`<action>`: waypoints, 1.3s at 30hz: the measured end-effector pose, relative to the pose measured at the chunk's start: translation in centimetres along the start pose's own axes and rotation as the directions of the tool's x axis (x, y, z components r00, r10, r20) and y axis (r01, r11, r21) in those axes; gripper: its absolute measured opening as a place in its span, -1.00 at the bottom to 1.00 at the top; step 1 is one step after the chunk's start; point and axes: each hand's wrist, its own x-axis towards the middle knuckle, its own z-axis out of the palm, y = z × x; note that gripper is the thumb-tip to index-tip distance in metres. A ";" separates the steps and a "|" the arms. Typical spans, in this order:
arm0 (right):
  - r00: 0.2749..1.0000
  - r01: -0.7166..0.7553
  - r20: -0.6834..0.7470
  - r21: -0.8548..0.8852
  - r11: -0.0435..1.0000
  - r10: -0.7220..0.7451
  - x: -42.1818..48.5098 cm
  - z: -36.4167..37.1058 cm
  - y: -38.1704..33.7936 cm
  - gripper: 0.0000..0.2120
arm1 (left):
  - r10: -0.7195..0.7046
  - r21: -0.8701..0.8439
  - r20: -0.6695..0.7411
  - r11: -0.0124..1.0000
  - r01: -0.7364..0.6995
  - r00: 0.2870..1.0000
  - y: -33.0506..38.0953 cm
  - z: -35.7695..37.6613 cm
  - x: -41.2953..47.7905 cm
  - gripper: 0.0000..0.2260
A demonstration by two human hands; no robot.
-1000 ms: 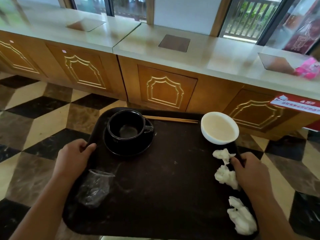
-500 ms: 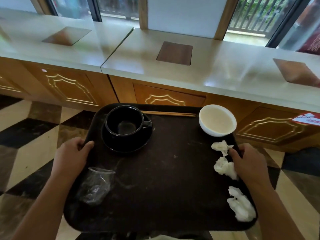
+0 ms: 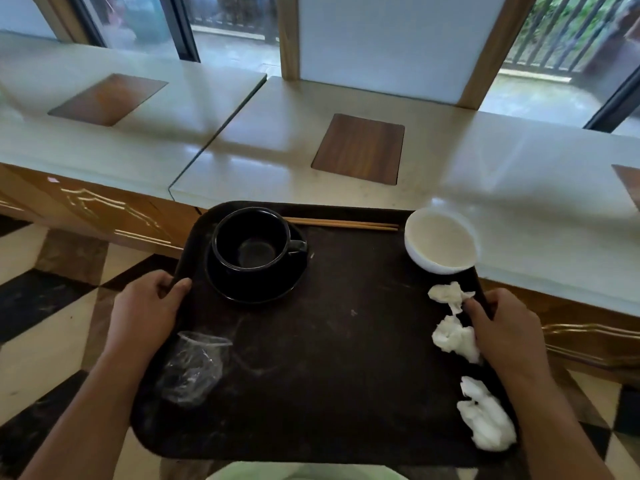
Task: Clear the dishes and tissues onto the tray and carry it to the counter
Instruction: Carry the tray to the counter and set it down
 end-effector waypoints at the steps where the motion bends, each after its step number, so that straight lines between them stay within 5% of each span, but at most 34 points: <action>1: 1.000 0.003 0.001 -0.010 1.000 -0.003 1.7 0.0 -0.5 -0.77 | 0.004 0.002 0.000 1.000 -0.004 1.000 0.9 0.6 1.3 -0.78; 24: 0.976 -0.211 -0.048 0.064 0.975 0.214 33.5 12.4 -7.6 -0.85 | 0.167 0.080 -0.001 0.983 -0.167 0.986 13.3 16.4 36.0 -0.73; 39: 0.953 -0.289 -0.087 0.027 0.957 0.290 46.2 18.7 -6.1 -0.79 | 0.156 0.076 0.122 0.983 -0.166 0.980 18.2 27.3 48.3 -0.74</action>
